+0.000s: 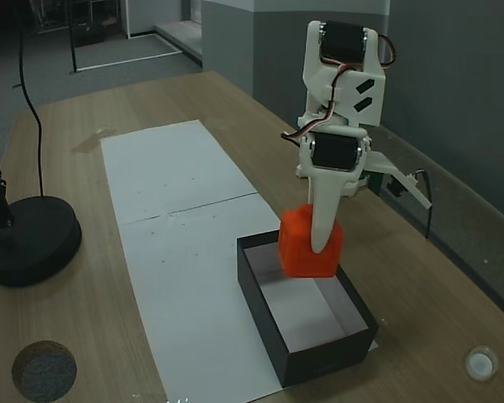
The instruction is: Grab a orange square and put it in the box.
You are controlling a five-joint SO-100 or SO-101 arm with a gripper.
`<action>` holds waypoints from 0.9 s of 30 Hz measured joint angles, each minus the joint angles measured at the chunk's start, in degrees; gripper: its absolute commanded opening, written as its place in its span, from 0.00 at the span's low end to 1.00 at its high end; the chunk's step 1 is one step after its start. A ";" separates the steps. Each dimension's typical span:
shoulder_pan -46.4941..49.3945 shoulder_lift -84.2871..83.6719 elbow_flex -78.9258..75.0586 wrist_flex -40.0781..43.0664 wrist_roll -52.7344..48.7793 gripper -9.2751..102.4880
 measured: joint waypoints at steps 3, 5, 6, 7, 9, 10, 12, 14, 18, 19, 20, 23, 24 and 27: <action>-0.97 0.00 0.00 0.00 0.18 0.16; -1.05 0.00 0.00 0.00 0.53 0.16; -0.97 0.00 0.00 0.00 1.14 0.16; -0.79 0.00 0.00 0.00 1.93 0.16; -0.97 0.00 0.00 0.00 2.46 0.16; -1.32 0.00 0.00 0.00 2.55 0.16; -2.20 0.00 0.00 0.00 2.64 0.16; -2.20 0.00 0.00 0.00 2.64 0.16; -1.67 0.00 0.00 0.00 2.64 0.16; -1.93 0.00 0.00 0.00 2.64 0.16; -2.11 0.00 0.00 0.00 2.64 0.16; -2.20 0.00 0.00 0.00 2.64 0.19; -2.20 0.00 0.00 0.00 2.64 0.22; -2.20 0.00 0.00 0.00 4.22 0.33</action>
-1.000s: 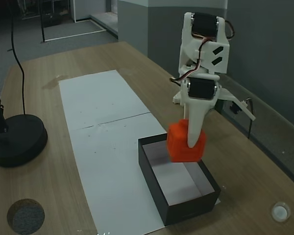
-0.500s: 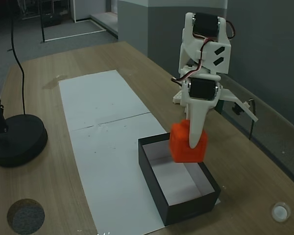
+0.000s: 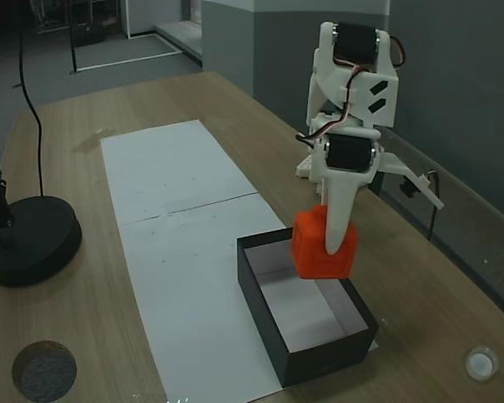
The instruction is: Grab a orange square and put it in the box.
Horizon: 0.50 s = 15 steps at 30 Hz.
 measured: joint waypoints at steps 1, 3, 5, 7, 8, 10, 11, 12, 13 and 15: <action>0.00 0.00 0.00 0.00 0.88 0.35; 0.00 -0.26 0.00 0.00 1.49 0.36; 0.00 -0.35 0.00 0.00 1.76 0.36; 0.00 -0.35 0.00 0.00 1.85 0.35; 0.00 -0.35 0.00 0.00 1.85 0.35; 0.00 -0.35 0.00 0.00 1.85 0.31; 0.18 -0.35 0.00 0.00 1.85 0.26; 0.35 -0.35 0.00 0.00 1.58 0.20; 0.62 -0.35 -0.18 0.26 1.05 0.14; 1.49 -0.35 -0.62 0.53 0.53 0.08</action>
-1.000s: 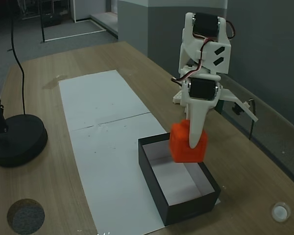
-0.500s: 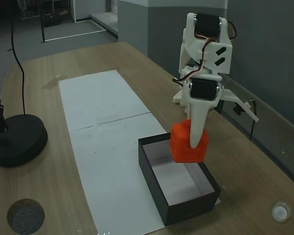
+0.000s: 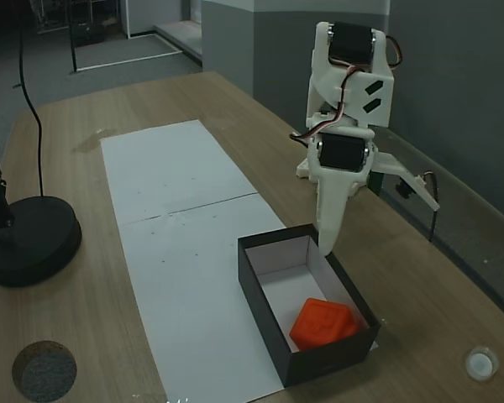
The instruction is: Grab a orange square and put it in the box.
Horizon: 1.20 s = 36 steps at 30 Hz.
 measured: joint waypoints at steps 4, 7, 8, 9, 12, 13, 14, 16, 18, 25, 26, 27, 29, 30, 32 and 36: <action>4.66 0.44 -0.97 1.58 -0.62 0.08; 10.90 4.57 -0.97 1.58 1.14 0.08; 13.45 7.03 -0.97 1.67 1.49 0.08; 16.08 10.11 -0.97 1.76 1.67 0.08; 25.31 20.04 -0.97 1.76 1.67 0.08; 28.74 23.55 -1.05 1.76 1.67 0.08; 32.52 27.25 -1.05 1.76 1.67 0.08; 40.69 34.80 -1.05 1.76 1.67 0.08; 48.34 42.19 -1.05 1.76 1.67 0.08; 60.47 68.55 13.27 1.76 5.19 0.08; 60.38 72.25 16.52 1.76 6.06 0.08; 59.94 76.03 19.95 1.76 6.77 0.08; 58.54 83.58 26.63 0.62 7.21 0.08; 58.01 87.45 29.97 -0.09 7.21 0.08; 58.01 95.01 36.30 -2.11 7.21 0.08; 58.97 108.11 48.78 -8.35 3.78 0.08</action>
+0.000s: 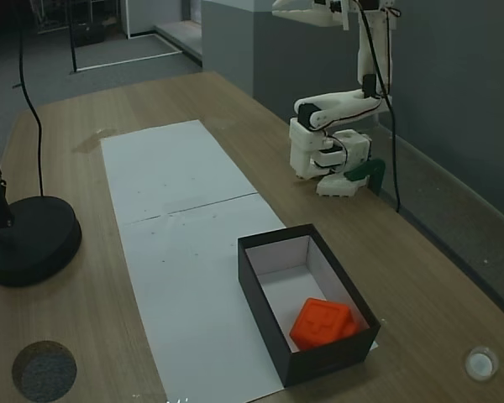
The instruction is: Grab a orange square and put it in the box.
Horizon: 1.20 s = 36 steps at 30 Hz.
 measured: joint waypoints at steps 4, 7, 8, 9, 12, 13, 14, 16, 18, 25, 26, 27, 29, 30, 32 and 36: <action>0.97 9.93 12.48 -7.21 -2.46 0.08; 0.88 15.21 20.13 -12.30 -2.64 0.08; 0.88 16.44 22.50 -13.89 -2.64 0.08; 0.88 17.23 24.96 -15.29 -2.64 0.08; 0.88 17.49 33.75 -20.21 -2.55 0.08; 0.88 17.67 37.00 -21.97 -2.46 0.08; 0.88 17.67 40.25 -23.82 -2.29 0.08; 0.88 17.67 47.11 -27.33 -2.29 0.08; 0.97 17.67 53.35 -30.59 -2.29 0.08; 0.79 17.67 70.75 -39.29 2.11 0.08; 0.79 17.67 72.69 -39.55 2.11 0.08; 0.79 17.67 74.53 -39.64 2.11 0.08; 0.79 17.67 77.70 -39.73 2.11 0.08; 0.79 17.67 78.84 -39.73 2.11 0.08; 0.79 17.67 80.95 -39.73 2.11 0.08; 0.79 17.67 83.85 -38.76 2.11 0.08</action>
